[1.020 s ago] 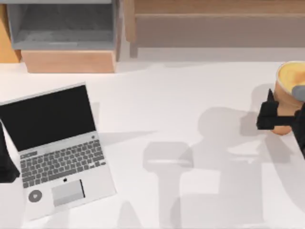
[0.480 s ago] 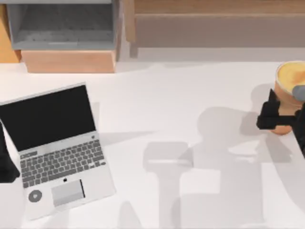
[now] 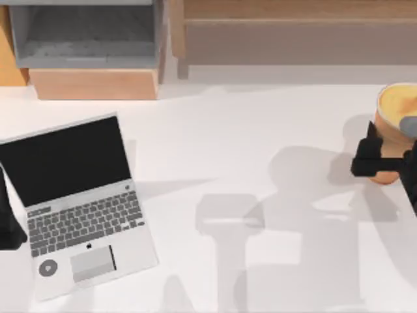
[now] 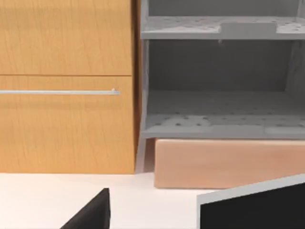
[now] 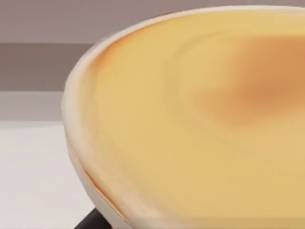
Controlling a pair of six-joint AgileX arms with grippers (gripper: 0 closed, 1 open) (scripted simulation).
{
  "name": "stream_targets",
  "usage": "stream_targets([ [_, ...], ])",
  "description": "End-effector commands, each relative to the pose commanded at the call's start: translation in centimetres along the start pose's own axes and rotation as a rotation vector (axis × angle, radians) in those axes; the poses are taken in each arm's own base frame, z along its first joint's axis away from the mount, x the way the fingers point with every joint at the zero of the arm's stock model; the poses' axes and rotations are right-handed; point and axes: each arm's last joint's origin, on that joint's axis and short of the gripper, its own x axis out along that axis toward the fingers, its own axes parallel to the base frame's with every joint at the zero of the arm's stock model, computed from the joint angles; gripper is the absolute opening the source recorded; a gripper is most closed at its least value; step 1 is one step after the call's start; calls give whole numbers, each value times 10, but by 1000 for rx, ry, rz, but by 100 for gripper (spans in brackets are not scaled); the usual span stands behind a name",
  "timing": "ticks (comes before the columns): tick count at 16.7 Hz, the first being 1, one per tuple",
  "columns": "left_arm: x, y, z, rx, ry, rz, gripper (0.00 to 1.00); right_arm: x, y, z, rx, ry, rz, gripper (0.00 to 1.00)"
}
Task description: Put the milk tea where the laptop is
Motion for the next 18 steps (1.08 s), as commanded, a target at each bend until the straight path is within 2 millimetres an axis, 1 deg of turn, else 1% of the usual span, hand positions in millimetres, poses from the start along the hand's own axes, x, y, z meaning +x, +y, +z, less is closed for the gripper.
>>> stream_targets([
  [4,0,0,0,0,0,0,100,0,0,0,1,1,1,0],
  [9,0,0,0,0,0,0,100,-2,0,9,1,1,1,0],
  [13,0,0,0,0,0,0,100,-3,0,8,2,4,1,0],
  [15,0,0,0,0,0,0,100,1,5,20,23,-45,0,0],
  [18,0,0,0,0,0,0,100,15,24,44,75,-121,-5,0],
])
